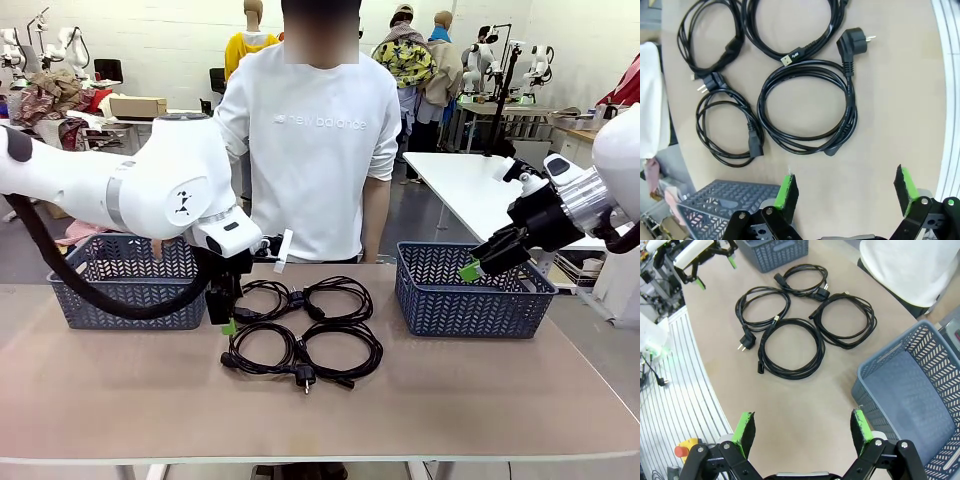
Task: Organize the cables according to human instructions.
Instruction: Pick up a bundle of cables and place it in the basket indicated by the human.
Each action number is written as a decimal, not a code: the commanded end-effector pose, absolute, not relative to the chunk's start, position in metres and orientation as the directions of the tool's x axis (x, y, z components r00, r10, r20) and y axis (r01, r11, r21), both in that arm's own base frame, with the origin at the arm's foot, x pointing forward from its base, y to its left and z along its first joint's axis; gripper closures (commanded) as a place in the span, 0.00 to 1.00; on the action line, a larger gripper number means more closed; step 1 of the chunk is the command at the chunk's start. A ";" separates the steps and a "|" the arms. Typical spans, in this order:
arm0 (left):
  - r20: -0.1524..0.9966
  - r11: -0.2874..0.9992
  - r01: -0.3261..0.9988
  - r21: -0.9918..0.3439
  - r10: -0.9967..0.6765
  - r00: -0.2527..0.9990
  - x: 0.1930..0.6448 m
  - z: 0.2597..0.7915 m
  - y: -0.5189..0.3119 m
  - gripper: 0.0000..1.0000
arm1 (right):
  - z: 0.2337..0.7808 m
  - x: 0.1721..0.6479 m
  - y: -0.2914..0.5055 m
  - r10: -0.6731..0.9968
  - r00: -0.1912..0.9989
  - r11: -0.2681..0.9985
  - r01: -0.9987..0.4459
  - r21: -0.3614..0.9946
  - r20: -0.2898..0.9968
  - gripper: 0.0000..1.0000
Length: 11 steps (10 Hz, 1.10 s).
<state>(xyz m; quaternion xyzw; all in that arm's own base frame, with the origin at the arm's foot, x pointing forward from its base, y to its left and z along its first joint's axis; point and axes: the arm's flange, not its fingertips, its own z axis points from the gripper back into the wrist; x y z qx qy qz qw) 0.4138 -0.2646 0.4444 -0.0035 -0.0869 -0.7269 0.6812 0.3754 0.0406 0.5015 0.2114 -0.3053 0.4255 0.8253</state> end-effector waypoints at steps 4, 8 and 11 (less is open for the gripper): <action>0.121 -0.071 0.990 0.122 -0.989 -0.086 0.412 0.444 -0.266 0.00 | 0.501 0.379 0.039 0.566 0.429 0.529 -0.844 0.089 0.704 0.00; 0.103 -0.094 0.990 0.109 -0.989 -0.105 0.418 0.420 -0.284 0.00 | 0.501 0.379 0.039 0.566 0.429 0.529 -0.844 0.089 0.704 0.00; 0.068 -0.094 0.993 0.074 -0.993 -0.099 0.419 0.386 -0.299 0.00 | 0.501 0.379 0.039 0.566 0.429 0.529 -0.844 0.089 0.704 0.00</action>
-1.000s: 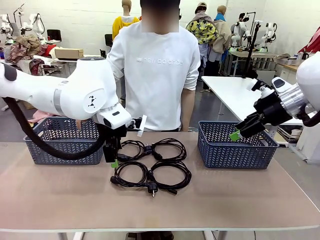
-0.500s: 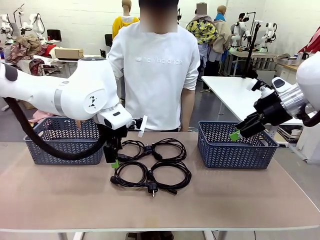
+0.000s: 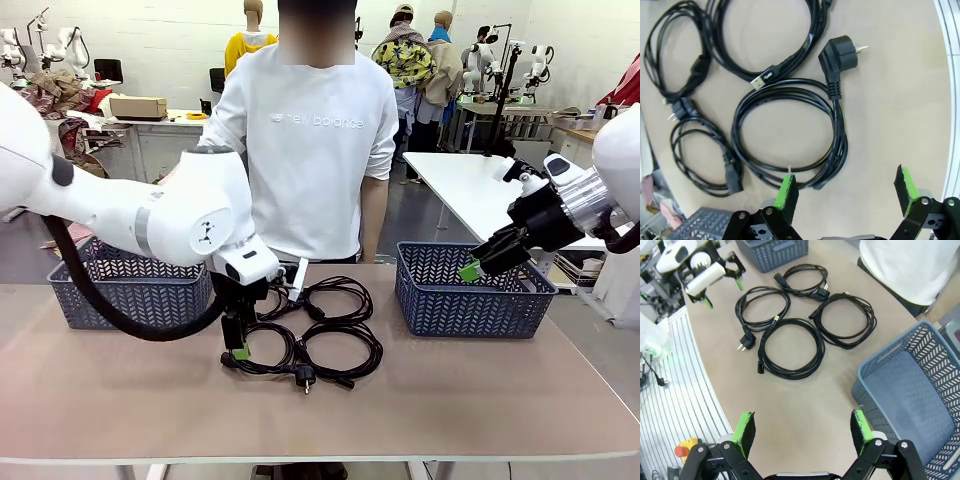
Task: Organize the cables according to human instructions.
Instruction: Pick up a bundle of cables and place it in the basket indicated by the human.
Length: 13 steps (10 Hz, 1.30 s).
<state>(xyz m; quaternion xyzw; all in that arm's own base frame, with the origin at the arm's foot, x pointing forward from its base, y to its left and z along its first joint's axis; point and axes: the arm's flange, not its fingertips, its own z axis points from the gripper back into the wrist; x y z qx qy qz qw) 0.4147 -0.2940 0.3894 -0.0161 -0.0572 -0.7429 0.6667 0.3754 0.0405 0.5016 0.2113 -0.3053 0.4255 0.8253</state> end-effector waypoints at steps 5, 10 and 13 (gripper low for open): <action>0.048 -0.112 0.993 0.037 -0.992 -0.114 0.423 0.341 -0.321 0.00 | 0.501 0.379 0.039 0.566 0.429 0.529 -0.844 0.089 0.704 0.00; 0.059 -0.084 0.995 0.053 -0.994 -0.087 0.426 0.325 -0.318 0.00 | 0.501 0.379 0.039 0.566 0.429 0.529 -0.844 0.089 0.704 0.00; 0.059 -0.094 0.995 0.045 -0.994 -0.097 0.428 0.321 -0.319 0.00 | 0.501 0.379 0.039 0.566 0.429 0.529 -0.844 0.089 0.704 0.00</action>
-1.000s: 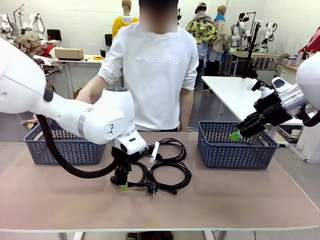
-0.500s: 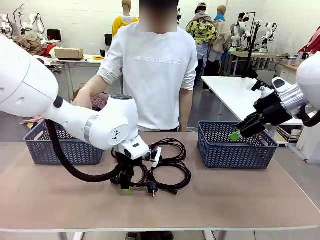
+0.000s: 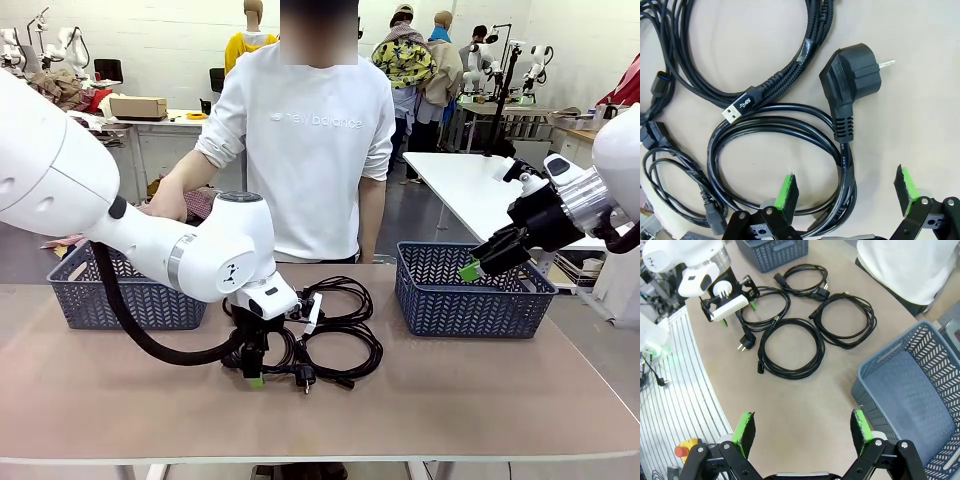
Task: Organize the cables according to human instructions.
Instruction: Pick up a bundle of cables and place it in the basket indicated by the human.
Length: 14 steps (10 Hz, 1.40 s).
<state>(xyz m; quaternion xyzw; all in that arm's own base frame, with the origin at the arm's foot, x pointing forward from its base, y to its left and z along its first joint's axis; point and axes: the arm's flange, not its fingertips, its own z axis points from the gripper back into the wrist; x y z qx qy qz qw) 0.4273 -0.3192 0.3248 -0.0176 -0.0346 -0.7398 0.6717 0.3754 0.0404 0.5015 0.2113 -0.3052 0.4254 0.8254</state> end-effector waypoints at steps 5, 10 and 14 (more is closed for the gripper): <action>0.046 -0.097 0.995 0.037 -0.994 -0.098 0.429 0.323 -0.317 0.28 | 0.501 0.379 0.039 0.566 0.429 0.529 -0.844 0.089 0.704 0.00; 0.036 -0.100 0.995 0.027 -0.994 -0.101 0.429 0.324 -0.315 1.00 | 0.501 0.379 0.039 0.566 0.429 0.529 -0.844 0.089 0.704 0.00; 0.005 -0.098 0.994 0.040 -0.995 -0.098 0.425 0.337 -0.309 1.00 | 0.501 0.379 0.039 0.566 0.429 0.529 -0.844 0.089 0.704 0.00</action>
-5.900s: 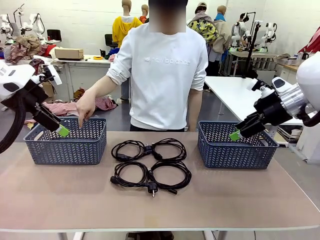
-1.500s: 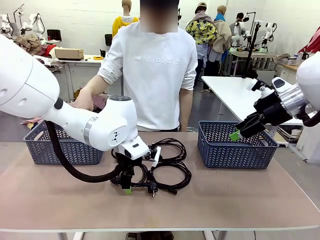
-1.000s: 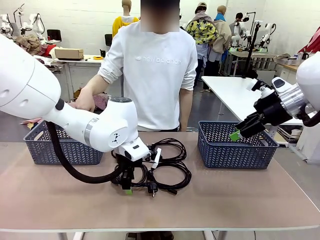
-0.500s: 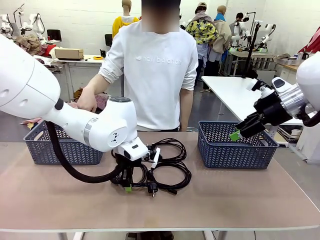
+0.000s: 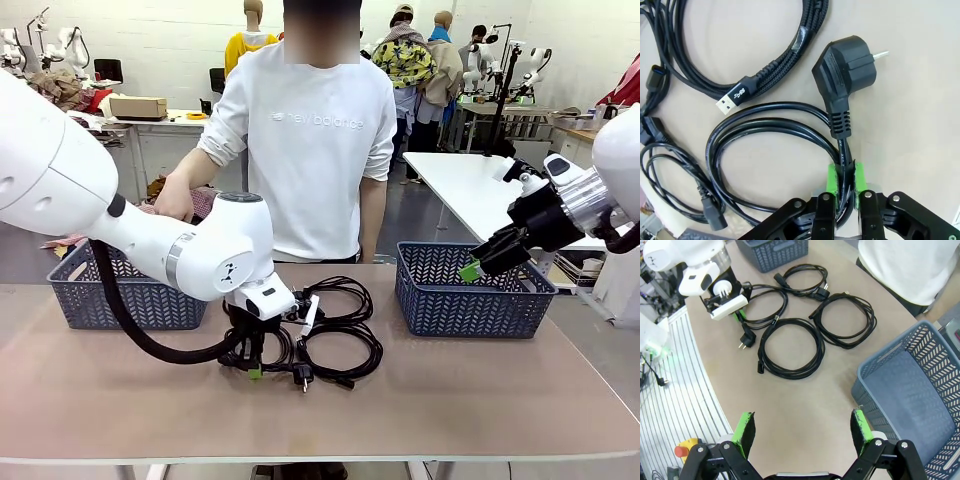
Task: Organize the cables according to human instructions.
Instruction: Pick up a bundle of cables and place it in the basket indicated by the human.
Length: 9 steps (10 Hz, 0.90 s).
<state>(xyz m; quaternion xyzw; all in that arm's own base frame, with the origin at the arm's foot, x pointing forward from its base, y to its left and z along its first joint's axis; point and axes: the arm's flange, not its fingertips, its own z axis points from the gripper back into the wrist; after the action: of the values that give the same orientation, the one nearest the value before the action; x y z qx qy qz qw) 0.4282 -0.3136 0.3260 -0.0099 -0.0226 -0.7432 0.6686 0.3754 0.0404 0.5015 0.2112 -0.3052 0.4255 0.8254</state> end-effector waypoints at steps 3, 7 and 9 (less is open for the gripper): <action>0.006 -0.088 0.989 0.117 -0.996 -0.089 0.421 0.365 -0.307 1.00 | 0.501 0.379 0.039 0.566 0.429 0.529 -0.844 0.089 0.704 0.00; 0.011 -0.088 0.968 0.233 -0.996 -0.093 0.420 0.443 -0.306 1.00 | 0.501 0.379 0.039 0.566 0.429 0.529 -0.844 0.089 0.704 0.00; 0.012 -0.096 0.963 0.250 -0.995 -0.103 0.439 0.485 -0.281 1.00 | 0.501 0.379 0.039 0.566 0.429 0.529 -0.844 0.089 0.704 0.00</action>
<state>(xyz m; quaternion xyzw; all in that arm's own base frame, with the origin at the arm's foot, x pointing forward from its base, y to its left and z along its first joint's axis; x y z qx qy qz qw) 0.4280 -0.2964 0.4708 0.0698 -0.1019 -0.7336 0.6682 0.3754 0.0403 0.5015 0.2111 -0.3051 0.4253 0.8255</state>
